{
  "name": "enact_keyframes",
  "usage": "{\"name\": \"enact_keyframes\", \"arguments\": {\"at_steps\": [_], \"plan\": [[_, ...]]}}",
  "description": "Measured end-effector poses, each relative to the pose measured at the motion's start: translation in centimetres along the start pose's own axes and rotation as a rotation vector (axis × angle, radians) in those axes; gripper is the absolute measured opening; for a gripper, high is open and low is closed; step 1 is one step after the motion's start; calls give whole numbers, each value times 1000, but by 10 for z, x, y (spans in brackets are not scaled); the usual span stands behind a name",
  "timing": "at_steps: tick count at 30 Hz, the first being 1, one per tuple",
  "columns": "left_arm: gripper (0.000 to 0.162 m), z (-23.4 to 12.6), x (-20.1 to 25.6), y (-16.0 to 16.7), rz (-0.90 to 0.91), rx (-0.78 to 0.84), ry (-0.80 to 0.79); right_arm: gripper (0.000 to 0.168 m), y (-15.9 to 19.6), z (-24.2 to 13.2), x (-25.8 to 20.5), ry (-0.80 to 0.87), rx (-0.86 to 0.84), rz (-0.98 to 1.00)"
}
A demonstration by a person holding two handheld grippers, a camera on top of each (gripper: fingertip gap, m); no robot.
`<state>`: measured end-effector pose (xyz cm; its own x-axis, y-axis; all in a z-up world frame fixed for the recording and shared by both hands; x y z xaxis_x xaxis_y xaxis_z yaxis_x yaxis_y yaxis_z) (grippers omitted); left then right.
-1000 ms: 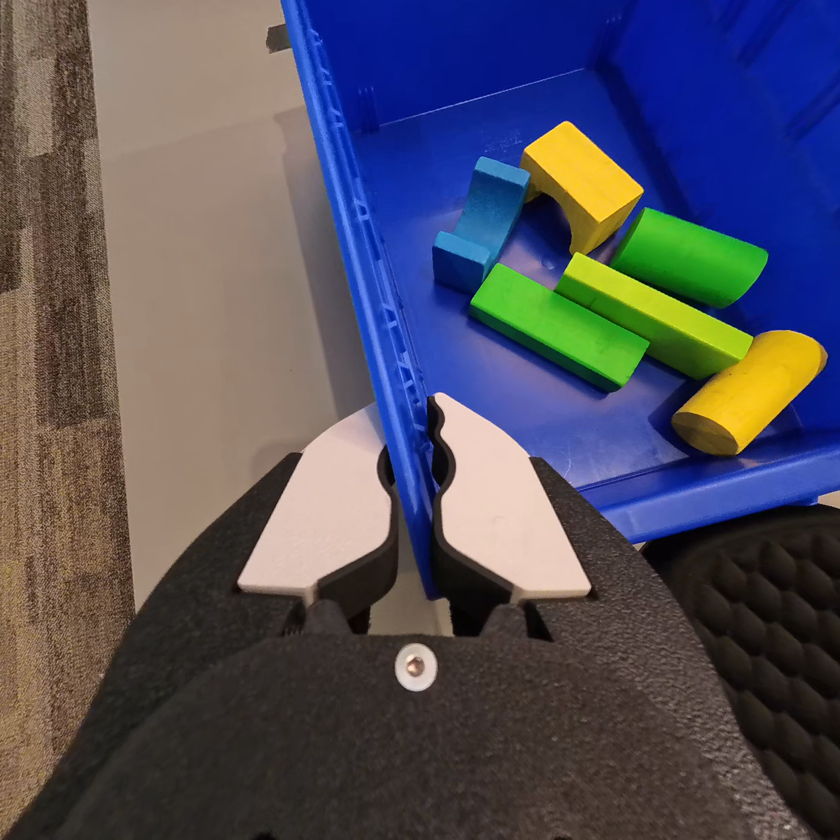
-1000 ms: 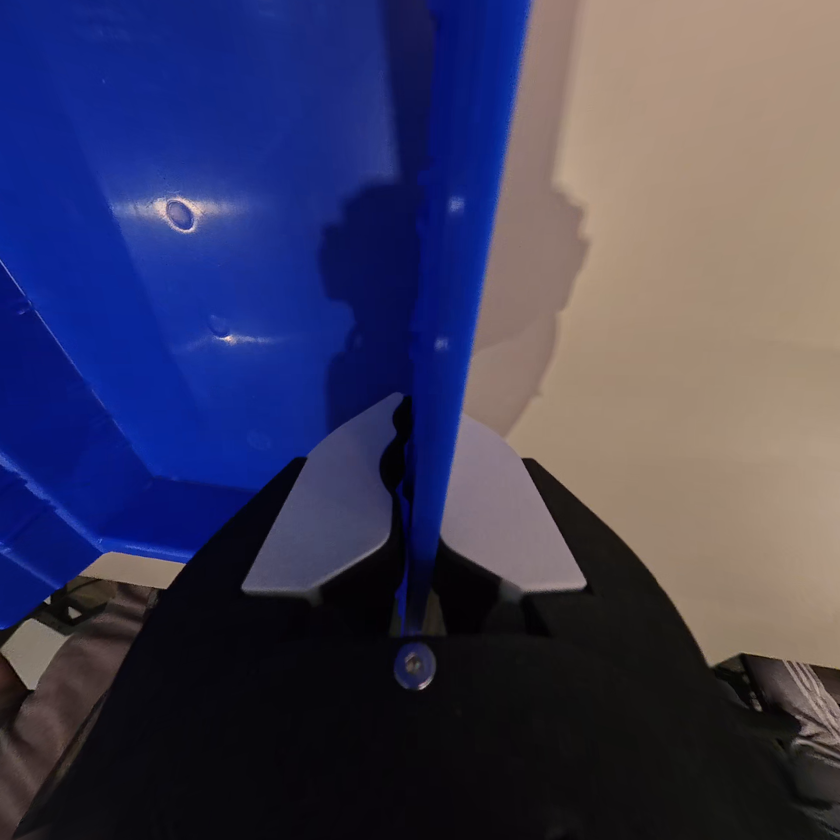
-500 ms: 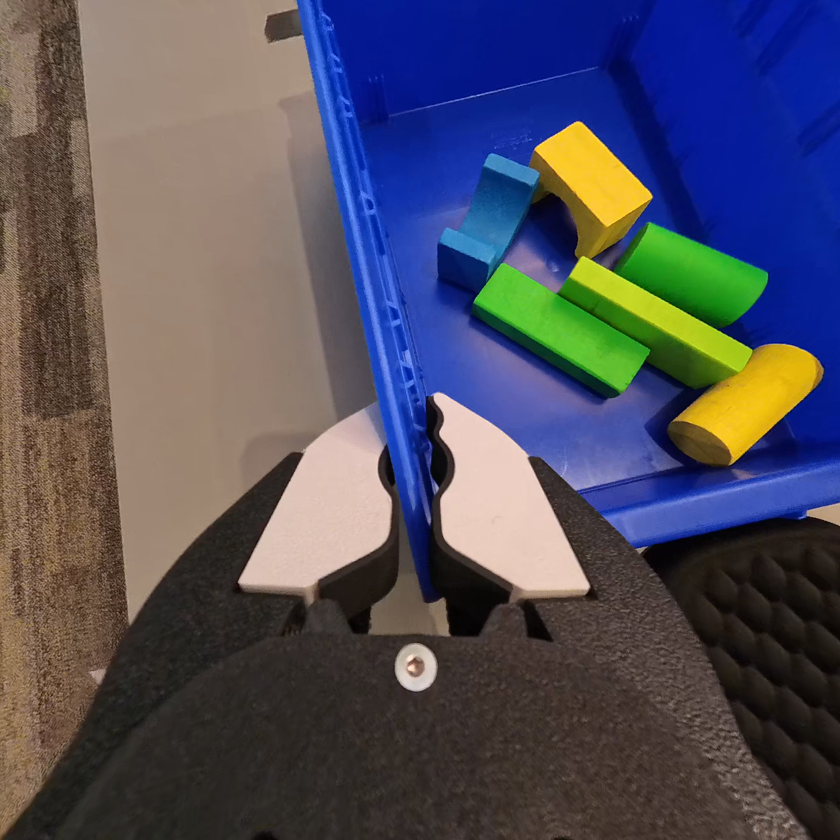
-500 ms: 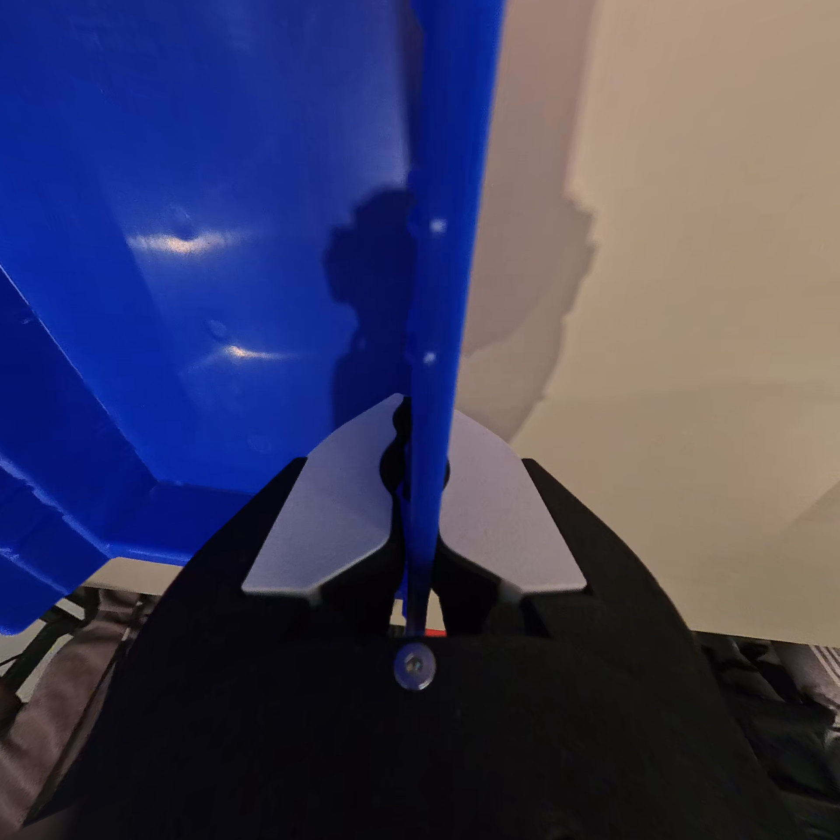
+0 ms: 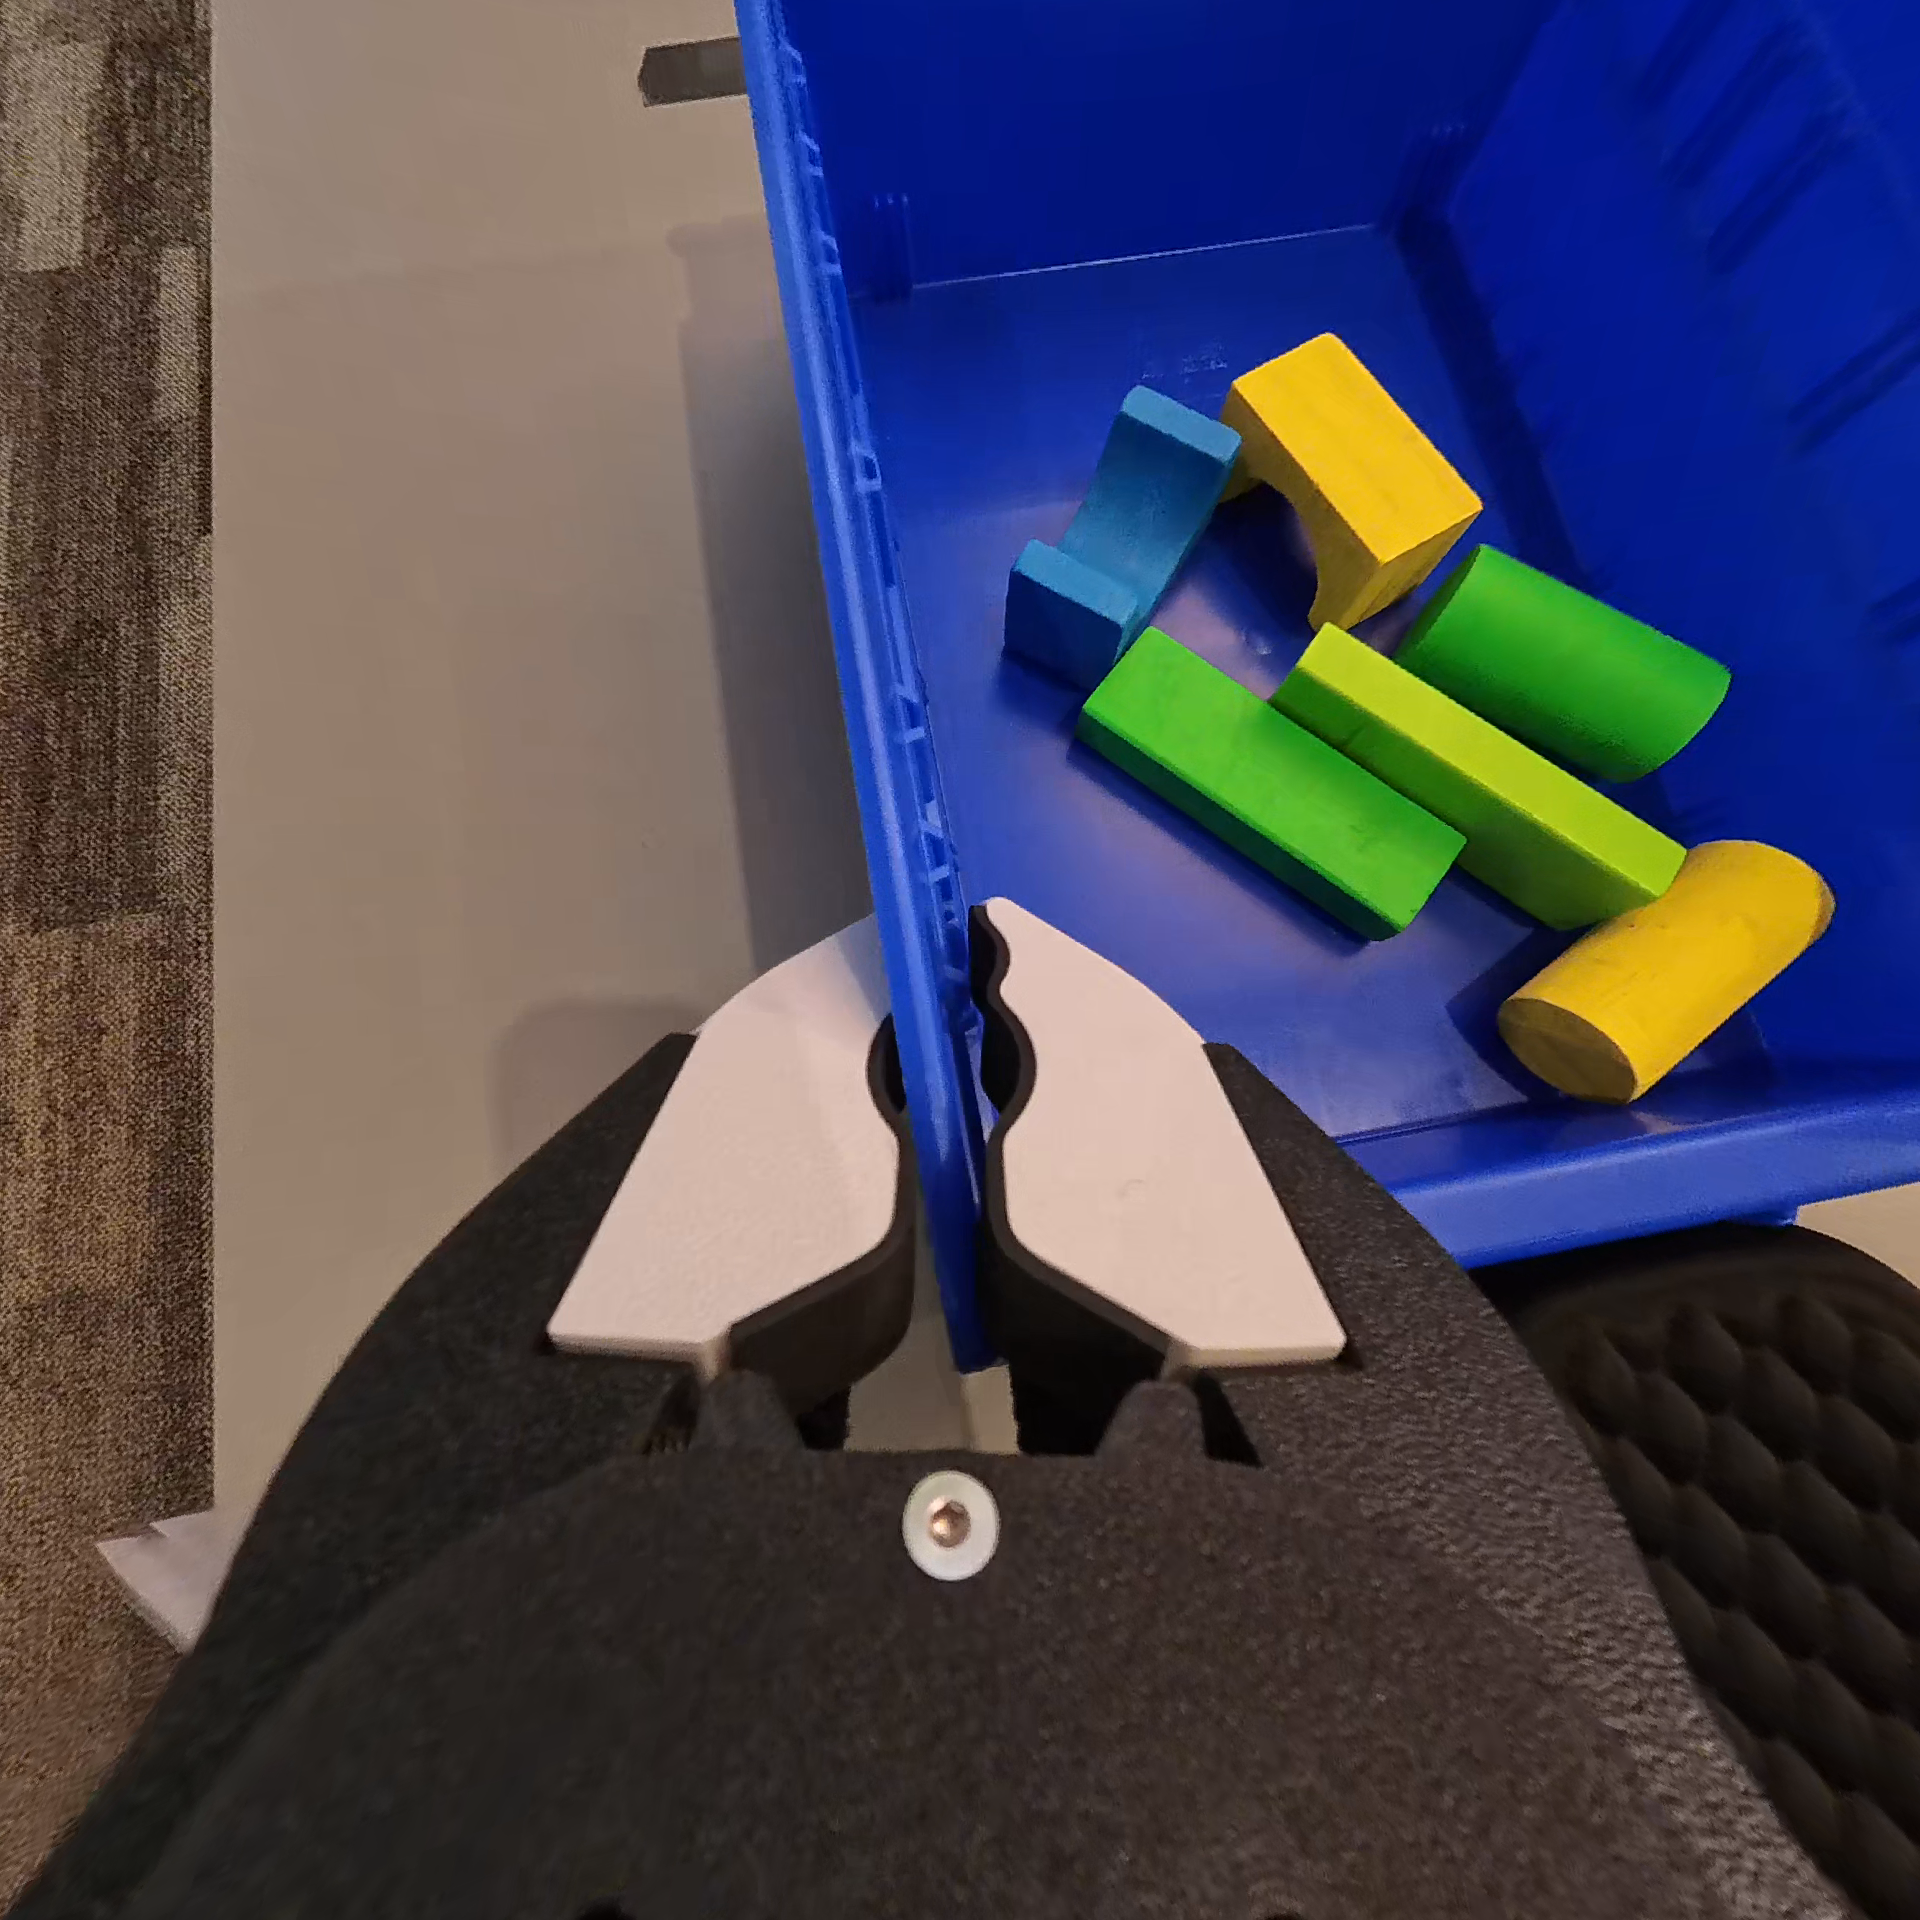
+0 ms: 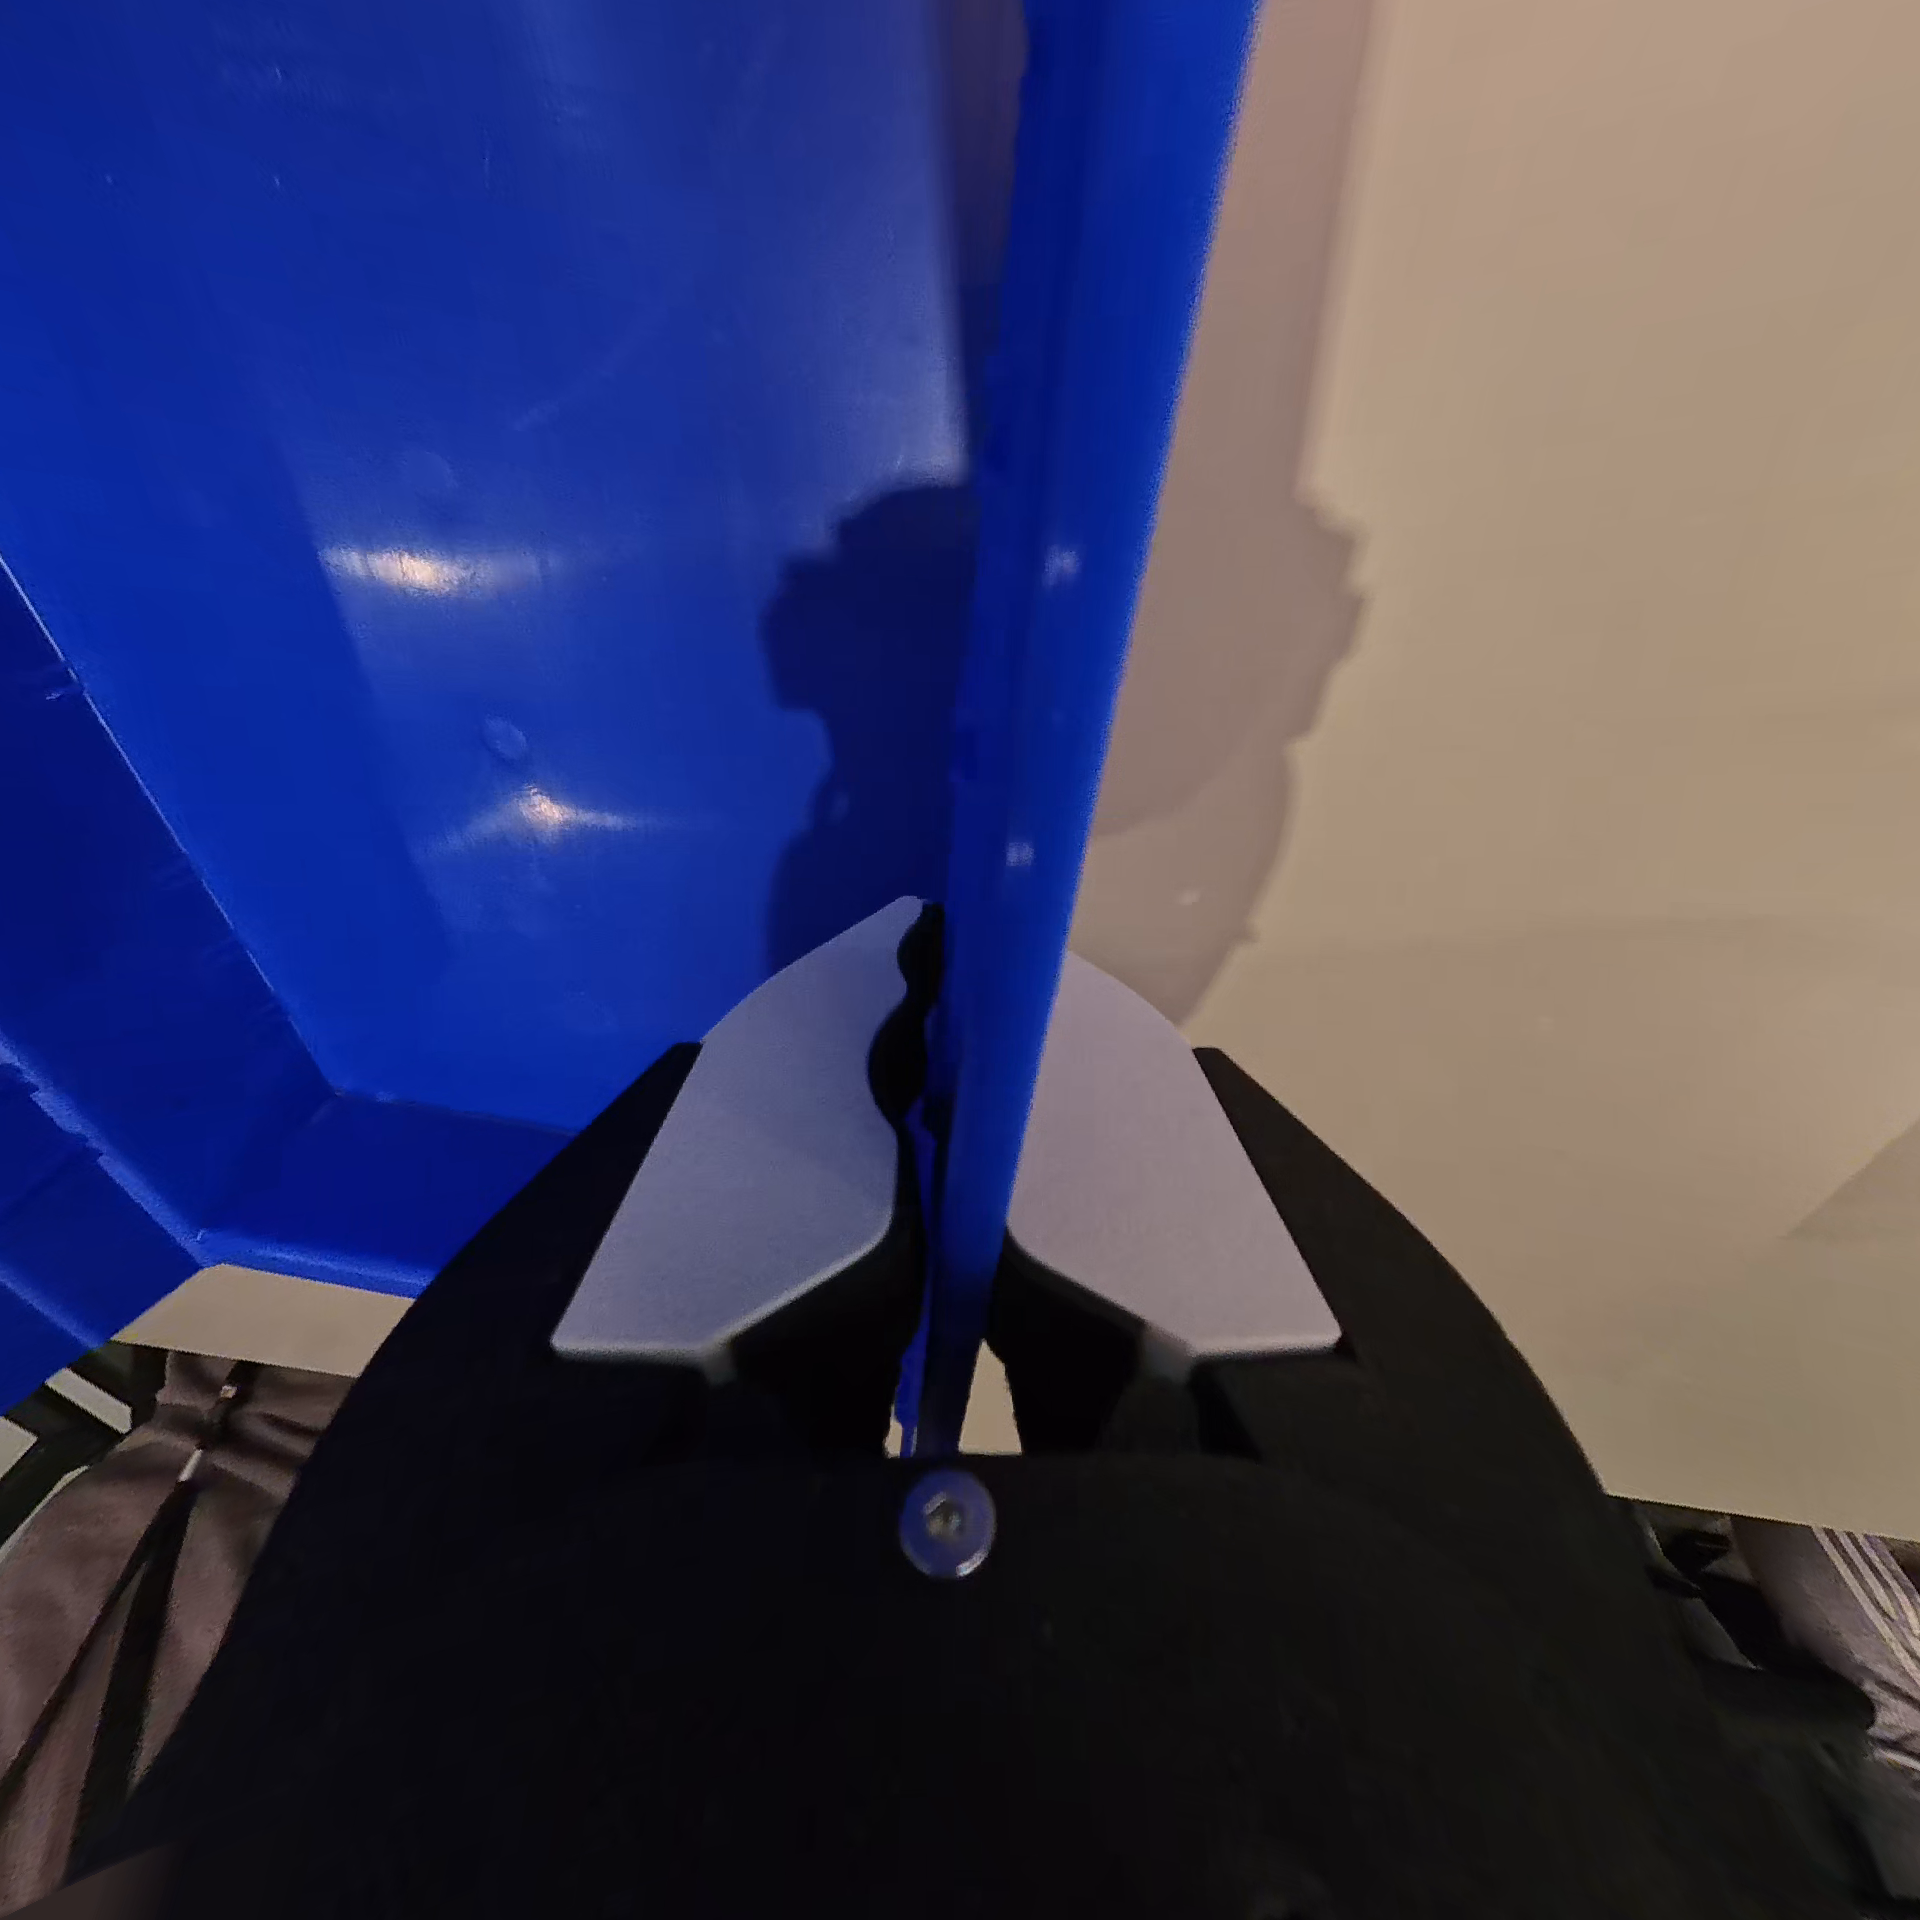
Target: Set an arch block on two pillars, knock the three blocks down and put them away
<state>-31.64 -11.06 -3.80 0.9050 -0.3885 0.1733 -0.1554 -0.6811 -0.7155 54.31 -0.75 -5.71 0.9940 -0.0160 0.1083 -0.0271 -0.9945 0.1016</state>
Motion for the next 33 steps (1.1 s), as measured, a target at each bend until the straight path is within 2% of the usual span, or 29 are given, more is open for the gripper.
{"name": "enact_keyframes", "arguments": {"at_steps": [3,4,7,10,13,15,17,19,21,24,27,30,33], "plan": [[7,-1,1,1,-10,14,0,5,2,0,0,-1,10,-5],[12,-2,0,2,-12,24,-15,5,2,0,0,1,24,-15],[43,-16,-2,-3,-38,133,-42,14,5,-2,0,10,143,-25],[60,-59,-5,-23,-84,314,19,23,16,-25,7,-31,378,44],[75,-124,-8,-69,-72,468,60,40,37,-75,24,78,600,85],[73,-173,-1,-109,-8,557,71,51,54,-120,31,163,721,99],[77,-217,14,-153,51,614,21,53,71,-176,30,215,873,117],[87,-249,36,-194,85,634,-18,55,90,-235,19,232,1044,128],[102,-266,66,-232,103,637,-33,61,108,-289,-1,250,1200,126],[114,-269,120,-278,146,643,-42,67,129,-353,-44,283,1389,85],[123,-250,175,-308,181,643,-50,81,141,-398,-96,294,1536,41],[131,-211,223,-323,200,600,-13,82,146,-420,-149,259,1594,-3],[134,-162,259,-327,209,529,17,91,140,-419,-193,179,1592,-12]]}}
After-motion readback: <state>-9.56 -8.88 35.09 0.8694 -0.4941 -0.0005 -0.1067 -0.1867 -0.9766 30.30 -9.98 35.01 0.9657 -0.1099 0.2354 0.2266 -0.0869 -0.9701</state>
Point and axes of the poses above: each gripper's, where its closed fingertips meet, z out along the fingers, y out of its underside, x = y × z across the jaws, the point moved 9 cm from there along -z, back along the fingers, and after that the axes turned 15 degrees about y, right-handed, at the moved point
